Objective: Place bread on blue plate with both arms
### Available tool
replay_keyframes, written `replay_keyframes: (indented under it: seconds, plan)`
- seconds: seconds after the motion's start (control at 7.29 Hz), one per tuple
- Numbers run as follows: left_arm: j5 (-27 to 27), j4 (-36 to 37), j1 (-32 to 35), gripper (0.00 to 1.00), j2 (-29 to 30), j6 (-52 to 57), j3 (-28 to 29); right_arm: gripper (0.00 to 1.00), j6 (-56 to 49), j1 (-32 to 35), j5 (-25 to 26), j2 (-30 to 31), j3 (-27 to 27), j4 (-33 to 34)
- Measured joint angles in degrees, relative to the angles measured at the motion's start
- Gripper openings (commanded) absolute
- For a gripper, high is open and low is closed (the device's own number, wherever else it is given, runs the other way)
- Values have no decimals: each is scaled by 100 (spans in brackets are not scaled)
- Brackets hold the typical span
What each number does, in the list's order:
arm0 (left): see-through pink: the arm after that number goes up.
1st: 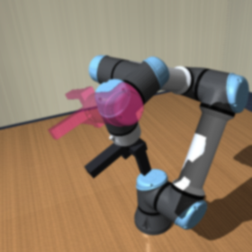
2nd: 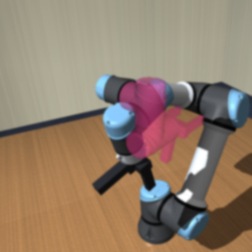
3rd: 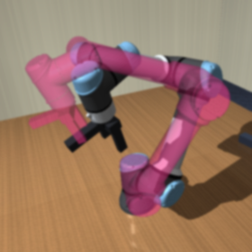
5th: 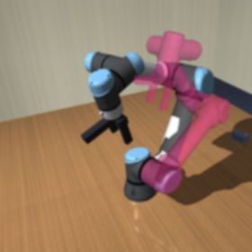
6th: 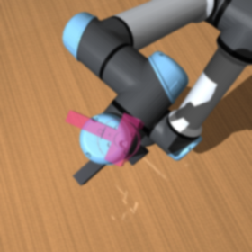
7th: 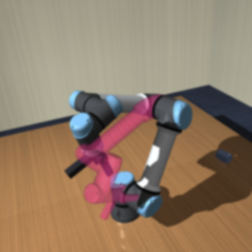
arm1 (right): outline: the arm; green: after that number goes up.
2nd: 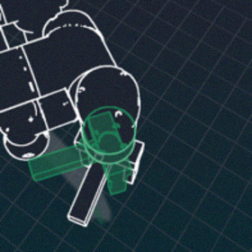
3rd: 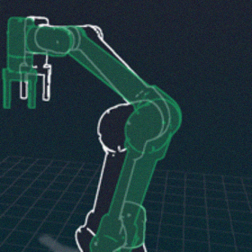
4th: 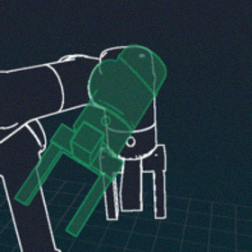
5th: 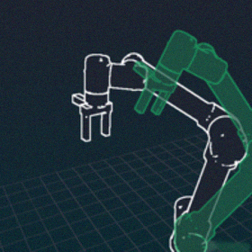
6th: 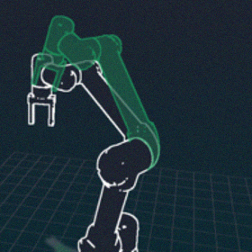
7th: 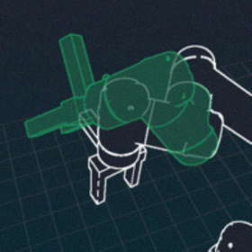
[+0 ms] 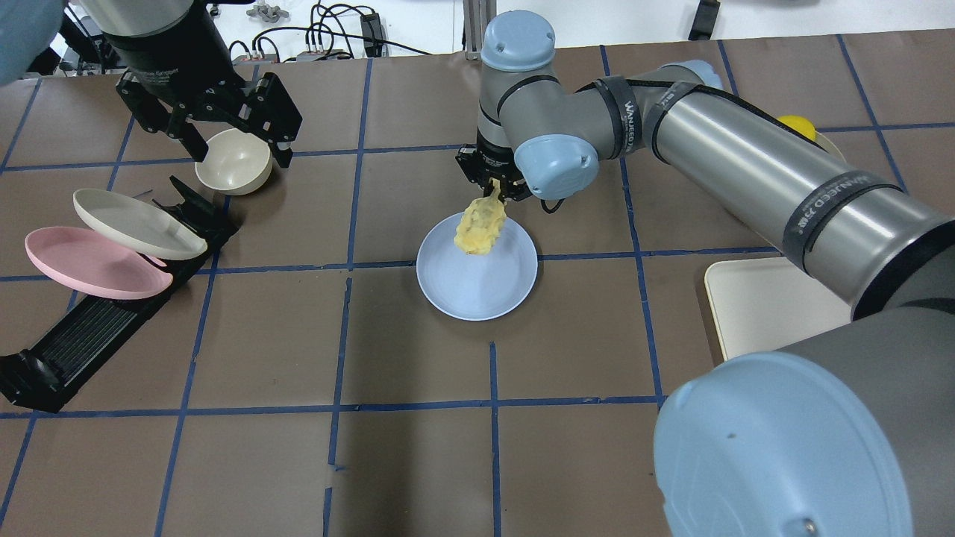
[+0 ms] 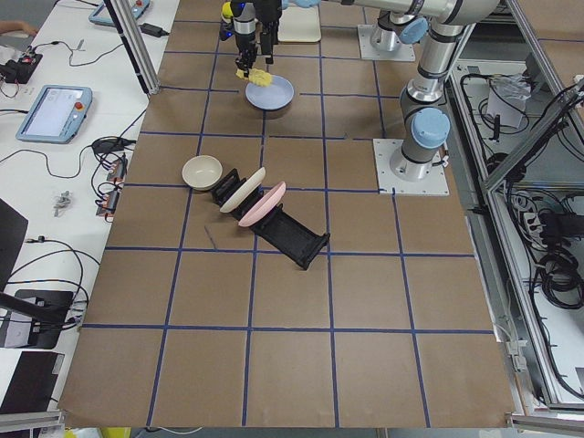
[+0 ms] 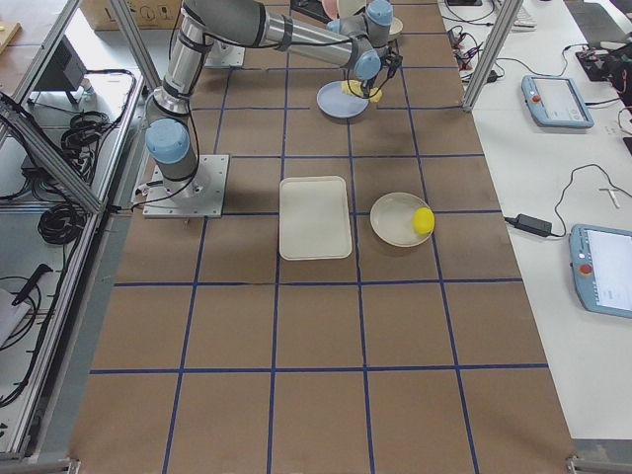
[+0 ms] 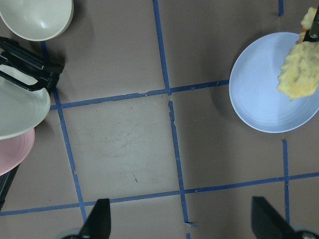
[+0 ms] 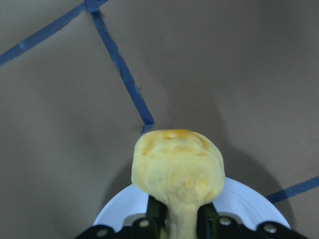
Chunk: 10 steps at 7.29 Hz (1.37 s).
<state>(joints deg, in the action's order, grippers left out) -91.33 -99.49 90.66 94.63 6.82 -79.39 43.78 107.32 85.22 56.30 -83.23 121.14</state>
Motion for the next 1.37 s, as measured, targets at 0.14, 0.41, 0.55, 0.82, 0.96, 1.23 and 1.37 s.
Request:
replay_keyframes:
  seconds: [0.14,0.41,0.55,0.82,0.96,1.23,1.37]
  plan:
    - [1,12,5,100,-4,23,-3,100,13,0,33,-21,-73,119]
    - [-1,34,12,100,-15,52,-43,100,2,-71,35,31,-59,166]
    - [-10,56,11,100,-5,70,-48,100,-384,-223,132,140,3,137]
    - [-22,105,11,100,-14,88,-45,100,-2096,-816,390,646,85,-460]
    - [-24,111,12,100,-18,93,-56,100,-2856,-1199,421,965,68,-875]
    - [-10,124,15,100,3,50,-98,99,-4146,-1812,475,1481,-49,-1605]
    - [-18,164,19,100,5,34,-153,97,-4554,-1993,551,1629,-126,-1825]
